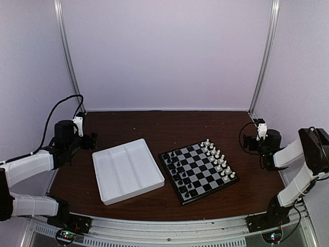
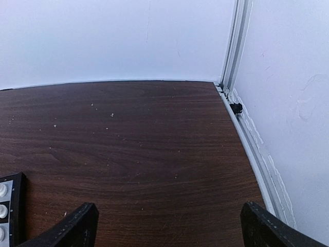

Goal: Set up the chess pieces on the board
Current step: Reset both arms

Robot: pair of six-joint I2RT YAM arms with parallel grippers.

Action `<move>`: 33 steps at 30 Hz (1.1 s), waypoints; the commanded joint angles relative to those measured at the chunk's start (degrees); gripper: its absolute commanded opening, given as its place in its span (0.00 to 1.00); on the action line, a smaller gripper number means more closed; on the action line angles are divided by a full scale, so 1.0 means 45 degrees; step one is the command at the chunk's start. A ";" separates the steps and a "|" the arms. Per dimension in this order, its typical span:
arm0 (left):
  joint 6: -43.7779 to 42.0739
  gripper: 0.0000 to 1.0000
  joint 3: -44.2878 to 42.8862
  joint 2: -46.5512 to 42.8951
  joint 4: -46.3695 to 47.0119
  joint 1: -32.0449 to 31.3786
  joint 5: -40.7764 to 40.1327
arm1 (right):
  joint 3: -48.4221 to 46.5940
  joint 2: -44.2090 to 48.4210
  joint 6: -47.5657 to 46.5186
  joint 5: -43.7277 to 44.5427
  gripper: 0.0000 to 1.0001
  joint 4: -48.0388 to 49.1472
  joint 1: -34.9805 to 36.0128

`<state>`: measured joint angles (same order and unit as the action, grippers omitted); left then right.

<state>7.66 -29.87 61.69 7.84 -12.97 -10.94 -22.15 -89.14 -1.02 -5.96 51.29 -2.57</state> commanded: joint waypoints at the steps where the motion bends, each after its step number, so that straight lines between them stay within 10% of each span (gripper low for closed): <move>1: -0.0981 0.98 0.0979 0.0612 0.2859 0.0383 -0.1724 | -0.0105 -0.0066 -0.0197 0.0269 1.00 0.0615 0.0120; 16: -0.0575 0.98 0.3566 0.6329 1.2363 0.3071 0.1694 | -0.0202 -0.0054 -0.0410 0.0610 1.00 0.0369 0.0371; 21: -0.1284 0.98 0.2004 0.6185 0.9049 0.3002 0.3020 | -0.0233 -0.0054 -0.0458 0.0683 1.00 0.0322 0.0432; 33: -0.1444 0.98 0.2029 0.6252 0.9312 0.2923 0.3158 | -0.0215 -0.0035 -0.0537 0.0863 1.00 0.0321 0.0533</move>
<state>2.33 -20.08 89.67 48.34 0.32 1.69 -22.17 -89.17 -2.87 -3.77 52.12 -0.97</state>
